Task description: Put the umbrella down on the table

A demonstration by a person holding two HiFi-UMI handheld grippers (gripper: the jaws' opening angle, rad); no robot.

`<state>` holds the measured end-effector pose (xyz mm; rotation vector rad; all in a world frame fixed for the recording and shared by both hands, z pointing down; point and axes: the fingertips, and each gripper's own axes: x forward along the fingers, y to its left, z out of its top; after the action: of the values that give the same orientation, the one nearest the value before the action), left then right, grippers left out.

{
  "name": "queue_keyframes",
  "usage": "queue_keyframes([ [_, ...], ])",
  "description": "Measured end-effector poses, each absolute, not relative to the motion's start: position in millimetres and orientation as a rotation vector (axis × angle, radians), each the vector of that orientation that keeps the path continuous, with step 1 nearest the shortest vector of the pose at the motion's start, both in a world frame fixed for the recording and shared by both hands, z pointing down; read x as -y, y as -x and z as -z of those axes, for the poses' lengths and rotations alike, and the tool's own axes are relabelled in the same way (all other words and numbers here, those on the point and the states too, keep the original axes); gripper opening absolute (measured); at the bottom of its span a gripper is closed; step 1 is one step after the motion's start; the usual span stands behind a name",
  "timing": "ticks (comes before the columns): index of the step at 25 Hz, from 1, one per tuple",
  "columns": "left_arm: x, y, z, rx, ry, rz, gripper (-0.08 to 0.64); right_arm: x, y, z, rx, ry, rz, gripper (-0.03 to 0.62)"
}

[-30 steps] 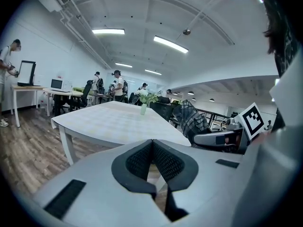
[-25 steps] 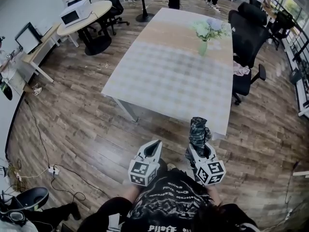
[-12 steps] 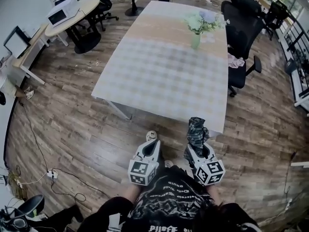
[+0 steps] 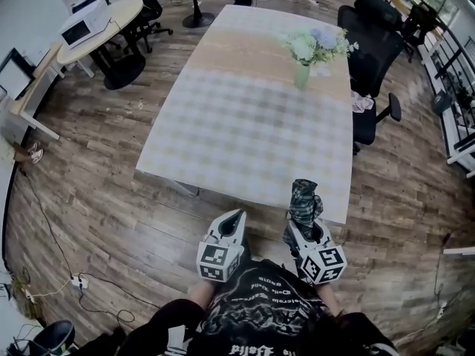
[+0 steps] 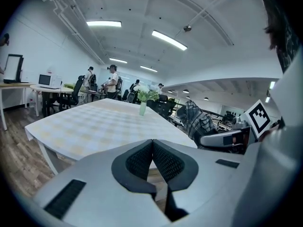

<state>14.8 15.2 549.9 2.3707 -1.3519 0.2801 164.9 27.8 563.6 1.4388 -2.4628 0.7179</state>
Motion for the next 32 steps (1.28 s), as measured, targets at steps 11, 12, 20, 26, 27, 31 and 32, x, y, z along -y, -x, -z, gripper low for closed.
queue_keyframes([
  [11,88.5,31.8,-548.3,1.258,-2.457,-0.285,0.02,56.7,-117.4,-562.3,2.407,-1.566,-0.716,0.19],
  [12,96.1,36.7,-546.6,1.246,-2.467,-0.285,0.02,62.5,-111.7,-560.7,2.401,-1.578,-0.713,0.19],
  [20,136.1,54.4,-538.9,1.195,-2.533,-0.284,0.02,91.1,-91.5,-559.0,2.36,-1.652,-0.707,0.19],
  [26,155.2,58.2,-539.9,1.173,-2.56,-0.294,0.02,110.6,-83.0,-560.0,2.347,-1.66,-0.703,0.19],
  [27,162.5,58.1,-537.6,1.177,-2.559,-0.294,0.02,117.5,-82.9,-558.4,2.345,-1.659,-0.706,0.19],
  [31,171.6,37.3,-535.0,1.189,-2.53,-0.307,0.02,127.7,-101.0,-557.0,2.352,-1.634,-0.709,0.19],
  [32,167.2,31.5,-536.7,1.191,-2.528,-0.315,0.02,124.0,-105.5,-559.0,2.355,-1.626,-0.7,0.19],
])
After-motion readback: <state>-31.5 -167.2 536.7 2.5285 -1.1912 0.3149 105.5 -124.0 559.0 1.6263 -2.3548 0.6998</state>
